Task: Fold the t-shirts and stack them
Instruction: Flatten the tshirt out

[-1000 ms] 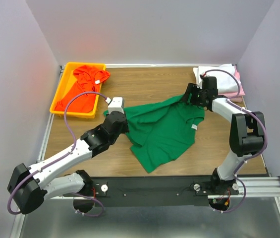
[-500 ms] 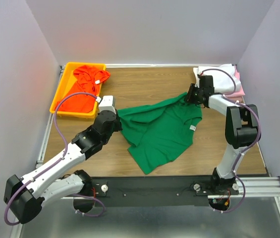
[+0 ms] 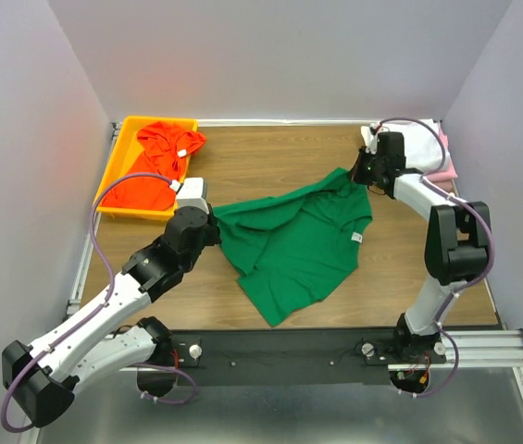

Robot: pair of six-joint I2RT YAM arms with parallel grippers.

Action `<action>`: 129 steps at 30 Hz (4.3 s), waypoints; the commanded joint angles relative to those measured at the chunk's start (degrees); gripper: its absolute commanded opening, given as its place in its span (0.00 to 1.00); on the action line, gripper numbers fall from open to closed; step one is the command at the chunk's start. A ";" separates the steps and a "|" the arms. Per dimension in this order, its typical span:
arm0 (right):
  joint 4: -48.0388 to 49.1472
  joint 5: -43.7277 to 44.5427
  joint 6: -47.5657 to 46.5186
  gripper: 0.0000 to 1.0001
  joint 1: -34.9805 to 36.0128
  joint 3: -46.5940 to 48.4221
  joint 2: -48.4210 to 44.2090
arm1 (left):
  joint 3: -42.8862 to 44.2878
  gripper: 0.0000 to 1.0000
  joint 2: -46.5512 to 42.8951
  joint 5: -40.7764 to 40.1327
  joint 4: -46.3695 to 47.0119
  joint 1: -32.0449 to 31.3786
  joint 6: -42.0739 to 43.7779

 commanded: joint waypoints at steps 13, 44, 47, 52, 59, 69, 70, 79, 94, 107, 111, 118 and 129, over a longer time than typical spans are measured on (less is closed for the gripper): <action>0.76 -3.99 0.84 0.01 -0.18 -6.44 -5.91 | 1.16 0.00 -3.46 -0.30 -1.89 0.72 1.42; -14.00 10.84 8.84 0.98 11.34 -36.42 -43.97 | 4.32 0.00 -6.28 -8.39 -5.76 2.74 3.17; -13.92 16.03 9.89 1.00 11.25 -36.34 -41.87 | 4.15 0.00 -6.36 -8.56 -5.84 2.91 3.35; -13.57 17.97 9.54 0.99 11.34 -35.11 -36.60 | 3.62 0.00 -6.01 -7.51 -5.32 3.00 3.62; -11.28 18.51 9.37 0.75 11.07 -34.84 -32.90 | 3.18 0.00 -6.10 -6.81 -4.88 3.00 3.62; -8.99 14.29 8.14 0.47 11.07 -34.49 -30.35 | 3.27 0.00 -5.05 -6.46 -4.88 3.27 3.70; -8.99 14.29 8.14 0.46 11.07 -34.31 -30.17 | 3.27 0.00 -4.96 -6.46 -4.88 3.27 3.70; -7.24 12.09 7.70 0.35 10.81 -33.08 -26.74 | 3.18 0.00 -4.78 -6.28 -4.88 3.36 3.70; -7.59 16.48 5.94 0.00 10.72 -32.29 -32.54 | 3.18 0.00 -3.20 -5.58 -4.53 3.53 3.88; -15.66 19.38 1.72 0.00 9.05 -10.10 -36.76 | 12.47 0.00 7.42 -2.68 4.18 8.62 7.21; -18.82 19.30 0.14 0.00 8.96 1.59 -37.37 | 24.78 0.00 10.95 -4.69 2.16 9.68 10.73; -23.49 19.64 -3.46 0.01 9.05 21.65 -40.71 | 40.95 0.00 6.57 -6.72 1.36 9.77 17.85; -30.09 14.56 -5.49 0.01 8.97 48.21 -43.35 | 50.19 0.00 -3.02 0.13 -0.31 9.68 22.42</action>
